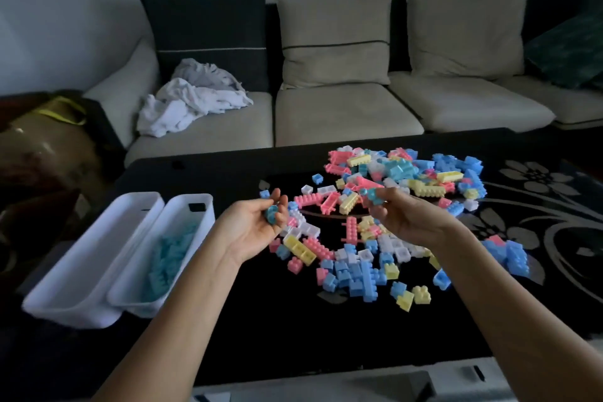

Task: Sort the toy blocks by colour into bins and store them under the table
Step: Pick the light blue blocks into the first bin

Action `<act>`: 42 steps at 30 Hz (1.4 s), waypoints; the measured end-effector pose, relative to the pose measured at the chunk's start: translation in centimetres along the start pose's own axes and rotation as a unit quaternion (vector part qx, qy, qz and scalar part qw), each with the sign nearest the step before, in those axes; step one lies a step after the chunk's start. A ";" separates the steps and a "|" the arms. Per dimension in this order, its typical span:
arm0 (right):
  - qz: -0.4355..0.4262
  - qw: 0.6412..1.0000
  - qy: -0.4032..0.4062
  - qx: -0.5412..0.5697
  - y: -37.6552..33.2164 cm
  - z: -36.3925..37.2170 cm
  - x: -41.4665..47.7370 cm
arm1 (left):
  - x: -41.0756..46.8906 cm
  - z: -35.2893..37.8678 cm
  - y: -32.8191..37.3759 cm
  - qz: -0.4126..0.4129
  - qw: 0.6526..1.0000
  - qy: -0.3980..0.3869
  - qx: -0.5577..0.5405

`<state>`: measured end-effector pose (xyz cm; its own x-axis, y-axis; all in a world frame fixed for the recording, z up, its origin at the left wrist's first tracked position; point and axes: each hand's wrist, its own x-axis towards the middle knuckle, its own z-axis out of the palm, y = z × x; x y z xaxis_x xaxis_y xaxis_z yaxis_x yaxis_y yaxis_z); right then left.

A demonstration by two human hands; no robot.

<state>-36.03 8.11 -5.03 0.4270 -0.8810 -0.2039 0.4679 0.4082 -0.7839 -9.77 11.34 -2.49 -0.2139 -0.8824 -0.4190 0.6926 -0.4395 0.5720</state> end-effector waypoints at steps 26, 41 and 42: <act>-0.177 0.784 -0.005 -0.595 9.4 20.7 11.5 | -4.6 -12.5 6.7 0.318 0.797 0.247 0.450; -0.153 0.707 0.254 -0.642 -1.4 0.9 2.4 | 5.1 3.9 -4.7 0.299 0.684 -0.038 0.665; -0.139 0.708 0.267 -0.638 -1.9 -0.7 1.9 | 6.0 4.6 -5.6 0.288 0.674 -0.052 0.678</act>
<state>-36.60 5.48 -4.35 -0.0577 -0.9888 0.1375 -0.7501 -0.0480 -0.6596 -18.08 7.72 -4.92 -0.2750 -0.9481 0.1599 -0.5702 0.2947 0.7668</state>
